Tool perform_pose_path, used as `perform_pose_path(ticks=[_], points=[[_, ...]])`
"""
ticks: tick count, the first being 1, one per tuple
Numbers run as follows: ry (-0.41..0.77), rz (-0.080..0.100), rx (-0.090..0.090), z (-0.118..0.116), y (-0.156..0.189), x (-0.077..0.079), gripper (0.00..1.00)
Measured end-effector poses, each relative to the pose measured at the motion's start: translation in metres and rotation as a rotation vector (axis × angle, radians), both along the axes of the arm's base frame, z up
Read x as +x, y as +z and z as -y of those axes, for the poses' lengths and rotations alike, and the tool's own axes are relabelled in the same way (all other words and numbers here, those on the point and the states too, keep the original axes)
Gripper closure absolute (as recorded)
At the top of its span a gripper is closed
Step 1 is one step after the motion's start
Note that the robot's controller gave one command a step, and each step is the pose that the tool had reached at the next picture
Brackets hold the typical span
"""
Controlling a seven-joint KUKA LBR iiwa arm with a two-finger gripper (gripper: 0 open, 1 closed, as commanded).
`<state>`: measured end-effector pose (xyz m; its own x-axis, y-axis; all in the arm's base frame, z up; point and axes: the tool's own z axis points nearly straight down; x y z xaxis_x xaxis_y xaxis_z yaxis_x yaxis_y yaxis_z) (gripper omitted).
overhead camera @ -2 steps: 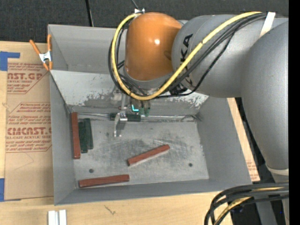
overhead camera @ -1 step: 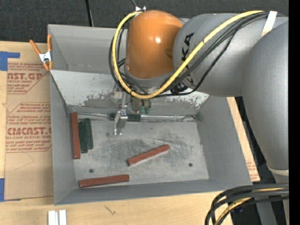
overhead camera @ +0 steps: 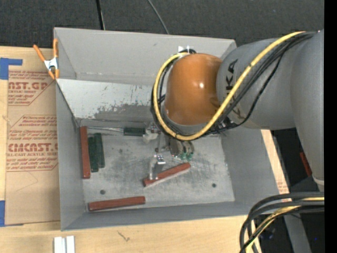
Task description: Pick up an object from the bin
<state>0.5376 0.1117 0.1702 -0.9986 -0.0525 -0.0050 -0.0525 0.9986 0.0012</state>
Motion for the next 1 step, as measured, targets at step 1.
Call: perform_pose_path(ticks=[1], points=[[0.155,0.006,0.001,0.0180,-0.0935,0.0105,1.00]])
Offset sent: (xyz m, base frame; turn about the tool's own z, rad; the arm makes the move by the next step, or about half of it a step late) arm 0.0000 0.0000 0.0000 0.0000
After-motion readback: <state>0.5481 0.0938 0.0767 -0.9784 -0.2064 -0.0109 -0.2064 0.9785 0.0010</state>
